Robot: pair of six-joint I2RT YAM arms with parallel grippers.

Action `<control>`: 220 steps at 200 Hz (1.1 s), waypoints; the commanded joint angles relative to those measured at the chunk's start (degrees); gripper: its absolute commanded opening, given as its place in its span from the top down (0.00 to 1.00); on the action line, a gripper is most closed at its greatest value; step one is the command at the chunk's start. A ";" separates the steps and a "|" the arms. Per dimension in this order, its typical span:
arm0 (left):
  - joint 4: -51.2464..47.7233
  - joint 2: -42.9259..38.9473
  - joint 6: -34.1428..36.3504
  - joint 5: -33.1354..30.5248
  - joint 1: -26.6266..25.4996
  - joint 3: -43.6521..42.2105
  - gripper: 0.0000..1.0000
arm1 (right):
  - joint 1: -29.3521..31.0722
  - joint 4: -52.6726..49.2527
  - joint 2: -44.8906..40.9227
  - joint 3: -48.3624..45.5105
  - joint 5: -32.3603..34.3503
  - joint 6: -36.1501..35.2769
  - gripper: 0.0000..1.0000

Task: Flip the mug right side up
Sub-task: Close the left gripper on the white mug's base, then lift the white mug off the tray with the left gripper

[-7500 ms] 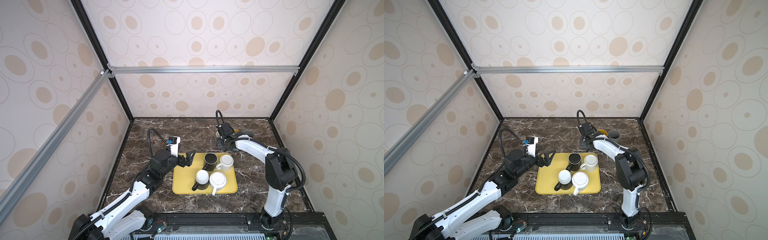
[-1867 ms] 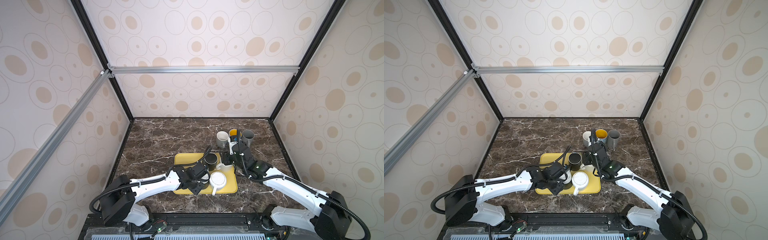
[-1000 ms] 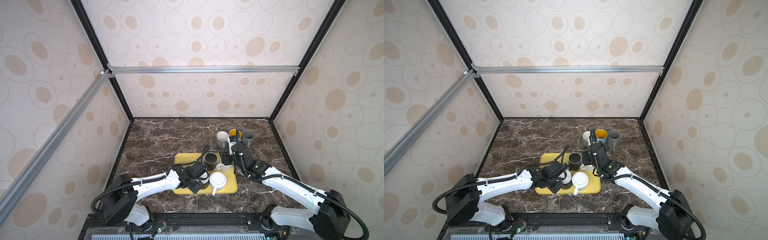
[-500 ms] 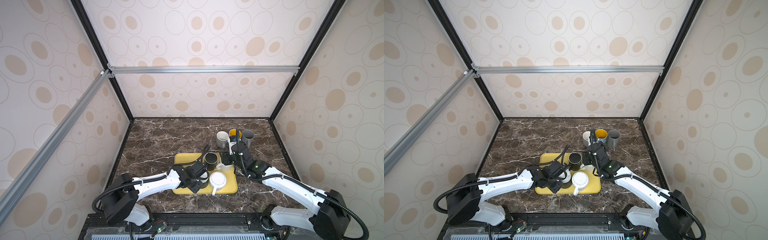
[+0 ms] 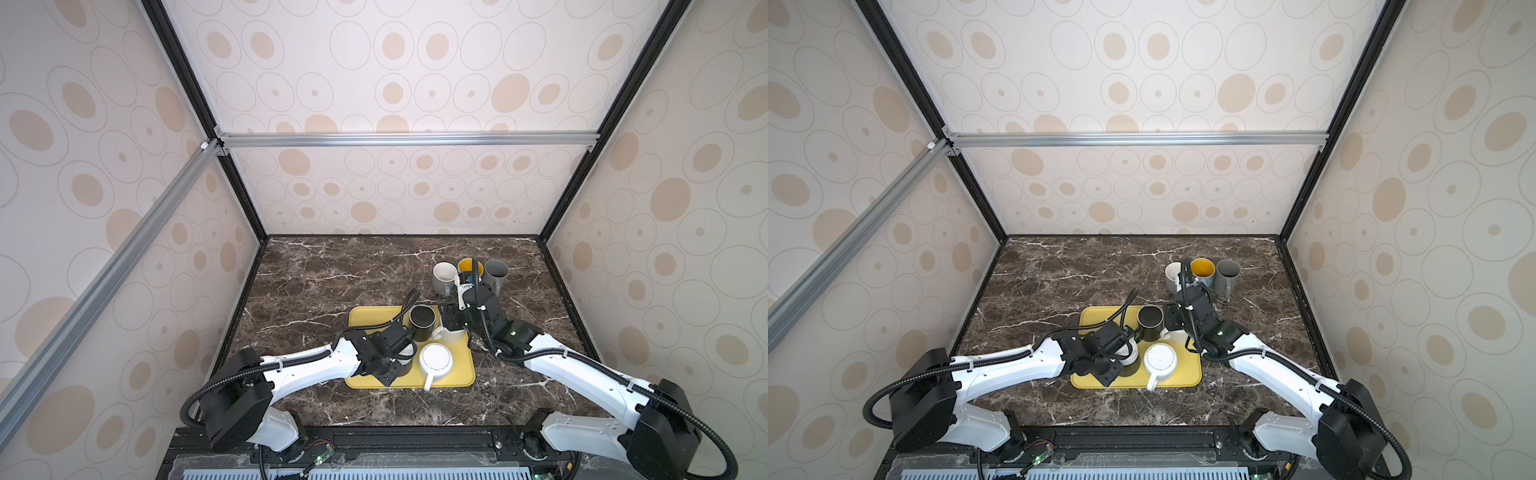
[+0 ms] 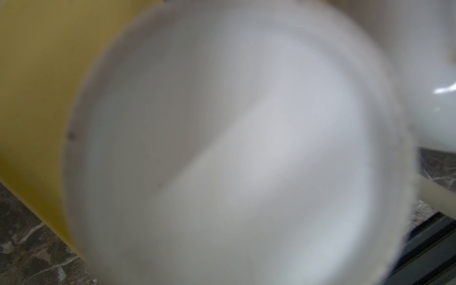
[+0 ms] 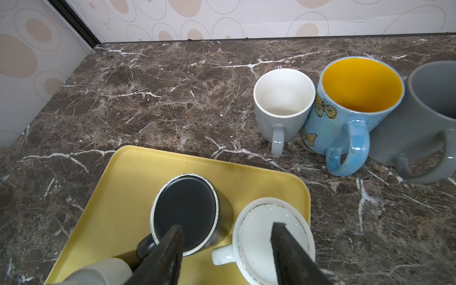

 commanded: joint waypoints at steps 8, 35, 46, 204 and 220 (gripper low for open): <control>-2.85 -2.91 1.31 -2.19 0.51 3.96 1.00 | -0.29 0.06 -0.81 -0.15 -0.32 0.48 0.41; -4.61 -4.66 1.67 -3.81 0.51 4.93 1.00 | -0.32 0.06 -1.37 -0.29 -0.37 0.22 0.41; -5.23 -5.38 1.67 -4.33 0.56 5.24 1.00 | -0.32 -0.03 -1.51 -0.30 -0.42 0.26 0.41; 5.53 -23.59 -0.32 -13.47 0.59 7.56 1.00 | -0.25 6.57 -8.40 -4.36 -3.97 -1.81 0.41; 10.64 -26.31 0.20 -13.64 0.60 7.13 1.00 | -0.25 8.74 -9.30 -5.29 -6.01 -1.73 0.41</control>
